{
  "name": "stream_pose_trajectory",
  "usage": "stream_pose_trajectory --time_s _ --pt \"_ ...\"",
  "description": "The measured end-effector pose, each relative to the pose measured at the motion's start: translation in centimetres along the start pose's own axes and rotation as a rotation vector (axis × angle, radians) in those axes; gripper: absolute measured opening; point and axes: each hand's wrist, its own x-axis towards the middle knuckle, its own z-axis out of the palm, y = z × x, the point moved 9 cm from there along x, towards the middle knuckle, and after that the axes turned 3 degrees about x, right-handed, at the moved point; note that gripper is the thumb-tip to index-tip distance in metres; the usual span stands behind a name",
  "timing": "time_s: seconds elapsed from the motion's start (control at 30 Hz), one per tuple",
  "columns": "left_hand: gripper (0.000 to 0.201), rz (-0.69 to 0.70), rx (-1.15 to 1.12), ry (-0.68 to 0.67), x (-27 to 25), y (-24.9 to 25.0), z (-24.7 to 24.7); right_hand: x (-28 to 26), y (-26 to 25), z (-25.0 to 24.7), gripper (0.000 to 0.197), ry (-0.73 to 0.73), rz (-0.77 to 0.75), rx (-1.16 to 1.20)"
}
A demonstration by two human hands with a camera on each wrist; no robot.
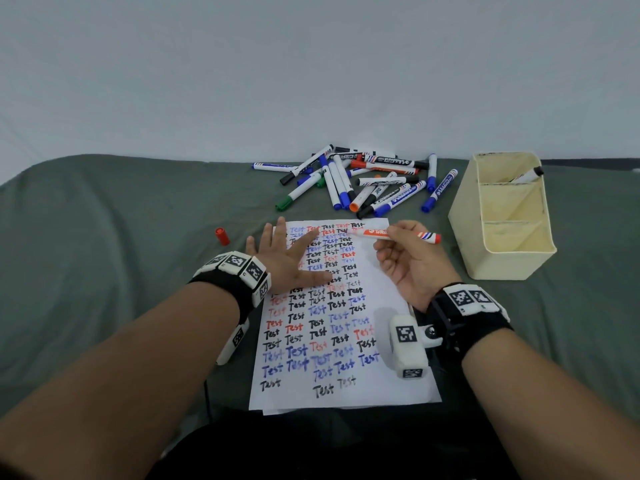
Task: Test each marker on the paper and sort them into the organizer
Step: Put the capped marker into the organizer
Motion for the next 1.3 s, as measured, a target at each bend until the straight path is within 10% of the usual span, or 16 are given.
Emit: stream_pose_trajectory --time_s 0.33,0.67,1.03,1.3 --pt "0.113 0.015 0.026 0.302 -0.8 -0.9 -2.3 0.1 0.3 -0.5 0.017 0.048 0.032 -0.009" --pt "0.065 -0.255 -0.123 0.620 -3.7 -9.0 -5.4 0.0 0.1 -0.2 0.020 0.014 0.023 -0.014" --pt "0.022 -0.394 -0.368 0.666 -4.0 -12.3 -5.1 0.1 0.4 -0.4 0.024 0.023 0.037 -0.056" --pt "0.023 -0.167 -0.374 0.702 -4.2 -7.6 -6.4 -0.1 0.3 -0.3 0.022 0.011 0.039 -0.073"
